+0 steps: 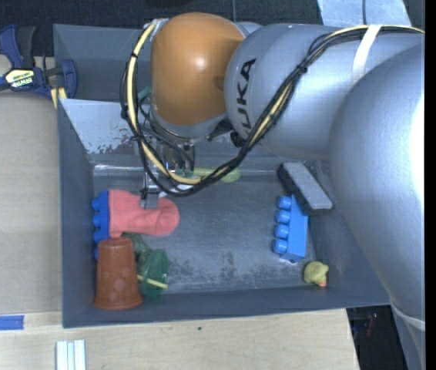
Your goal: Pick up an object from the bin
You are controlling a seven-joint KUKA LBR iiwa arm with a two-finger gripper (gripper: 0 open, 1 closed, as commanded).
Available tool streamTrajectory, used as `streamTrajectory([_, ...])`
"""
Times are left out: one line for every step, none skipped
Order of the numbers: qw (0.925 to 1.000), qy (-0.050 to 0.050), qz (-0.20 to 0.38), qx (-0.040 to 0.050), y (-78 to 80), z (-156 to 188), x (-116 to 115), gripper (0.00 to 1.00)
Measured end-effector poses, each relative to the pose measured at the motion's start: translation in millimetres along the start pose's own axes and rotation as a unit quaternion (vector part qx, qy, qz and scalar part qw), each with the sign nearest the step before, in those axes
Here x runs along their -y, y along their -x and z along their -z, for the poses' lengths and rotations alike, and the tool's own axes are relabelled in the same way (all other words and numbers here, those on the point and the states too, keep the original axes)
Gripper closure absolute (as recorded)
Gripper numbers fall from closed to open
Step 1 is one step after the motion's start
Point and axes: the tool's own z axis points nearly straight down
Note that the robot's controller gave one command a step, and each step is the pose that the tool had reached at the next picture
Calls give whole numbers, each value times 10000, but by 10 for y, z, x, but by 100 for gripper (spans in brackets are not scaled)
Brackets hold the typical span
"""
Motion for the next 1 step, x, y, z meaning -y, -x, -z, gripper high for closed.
streamTrajectory([10000, 8, -15, 42, 21, 49, 8, 0])
